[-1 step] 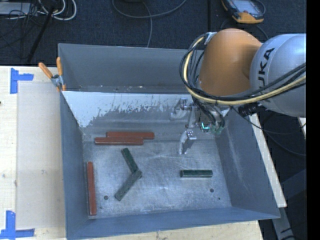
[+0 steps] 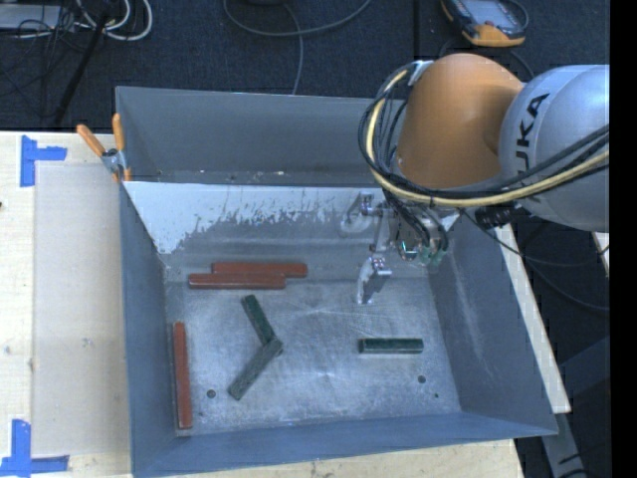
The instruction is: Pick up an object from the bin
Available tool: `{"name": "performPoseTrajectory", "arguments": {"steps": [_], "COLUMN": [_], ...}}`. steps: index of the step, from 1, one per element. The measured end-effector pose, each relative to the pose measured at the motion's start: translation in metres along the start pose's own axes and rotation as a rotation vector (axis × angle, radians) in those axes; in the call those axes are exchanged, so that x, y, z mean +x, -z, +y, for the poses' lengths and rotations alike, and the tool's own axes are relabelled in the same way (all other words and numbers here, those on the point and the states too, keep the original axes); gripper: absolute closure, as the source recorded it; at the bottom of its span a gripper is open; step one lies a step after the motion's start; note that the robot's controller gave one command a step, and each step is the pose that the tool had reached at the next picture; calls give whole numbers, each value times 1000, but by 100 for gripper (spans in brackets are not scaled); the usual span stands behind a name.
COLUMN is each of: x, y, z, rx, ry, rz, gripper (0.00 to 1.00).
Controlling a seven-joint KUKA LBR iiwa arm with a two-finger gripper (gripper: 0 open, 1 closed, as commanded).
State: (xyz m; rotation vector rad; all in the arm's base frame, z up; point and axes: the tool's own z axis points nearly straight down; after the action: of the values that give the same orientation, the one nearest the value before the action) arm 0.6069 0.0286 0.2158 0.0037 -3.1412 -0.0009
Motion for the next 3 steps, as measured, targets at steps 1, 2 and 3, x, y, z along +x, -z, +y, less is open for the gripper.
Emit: {"name": "performPoseTrajectory", "arguments": {"steps": [1, 2, 3], "x": [44, 55, 61], "y": [-28, -81, -138], "z": [-37, -46, -57], "rx": [-1, 2, -1], "ry": [-64, -61, -90], "rz": [-2, -4, -12], "gripper": [0, 0, 100]}}
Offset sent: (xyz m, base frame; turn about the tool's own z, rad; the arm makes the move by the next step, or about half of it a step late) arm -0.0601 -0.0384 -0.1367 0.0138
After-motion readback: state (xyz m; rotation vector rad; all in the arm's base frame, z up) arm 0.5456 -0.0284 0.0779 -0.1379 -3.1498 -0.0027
